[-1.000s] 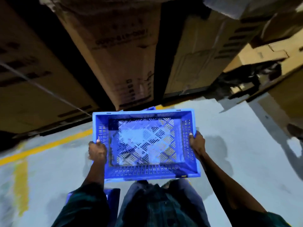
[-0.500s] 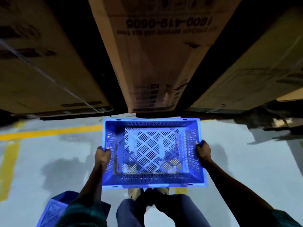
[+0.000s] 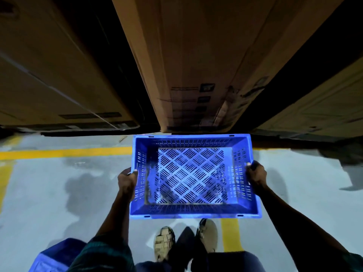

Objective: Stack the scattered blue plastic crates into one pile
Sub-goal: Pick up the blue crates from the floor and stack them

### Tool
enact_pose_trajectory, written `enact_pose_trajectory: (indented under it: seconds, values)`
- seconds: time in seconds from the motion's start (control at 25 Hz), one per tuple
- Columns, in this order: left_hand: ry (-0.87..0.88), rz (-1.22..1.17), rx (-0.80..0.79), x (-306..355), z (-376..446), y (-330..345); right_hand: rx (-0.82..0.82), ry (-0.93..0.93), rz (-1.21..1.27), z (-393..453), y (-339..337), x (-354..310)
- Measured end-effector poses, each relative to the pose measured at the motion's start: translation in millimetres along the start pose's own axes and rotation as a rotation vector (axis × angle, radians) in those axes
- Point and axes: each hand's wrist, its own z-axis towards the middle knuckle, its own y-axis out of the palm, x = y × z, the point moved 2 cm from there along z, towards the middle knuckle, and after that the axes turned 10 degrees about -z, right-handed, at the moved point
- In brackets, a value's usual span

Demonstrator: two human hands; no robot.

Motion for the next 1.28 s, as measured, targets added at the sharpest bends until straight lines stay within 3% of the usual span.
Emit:
enact_pose_trajectory:
  seconds: [0.12, 0.4, 0.64, 0.76, 0.92, 1.04, 1.28]
  values:
    - [0.077, 0.122, -0.023, 4, 0, -2, -0.013, -0.002, -0.063, 7, 1, -4]
    - [0.102, 0.488, 0.110, 3, -2, -15, -0.062, 0.002, -0.149, -6, 17, -9]
    - [0.151, 0.453, 0.018, 9, -2, -18, -0.003, -0.025, -0.152, -12, 16, -6]
    - [0.108, 0.268, -0.024, -1, -5, -23, 0.053, -0.040, -0.178, -13, 11, -5]
    - [0.101, 0.272, -0.059, -4, -4, -14, 0.010, -0.025, -0.166, -10, 6, 3]
    - [0.171, 0.350, -0.046, -2, -4, -14, 0.015, -0.045, -0.136, -7, 6, -2]
    - [0.149, 0.302, 0.012, -7, 0, -10, -0.016, -0.089, -0.092, -8, 4, 5]
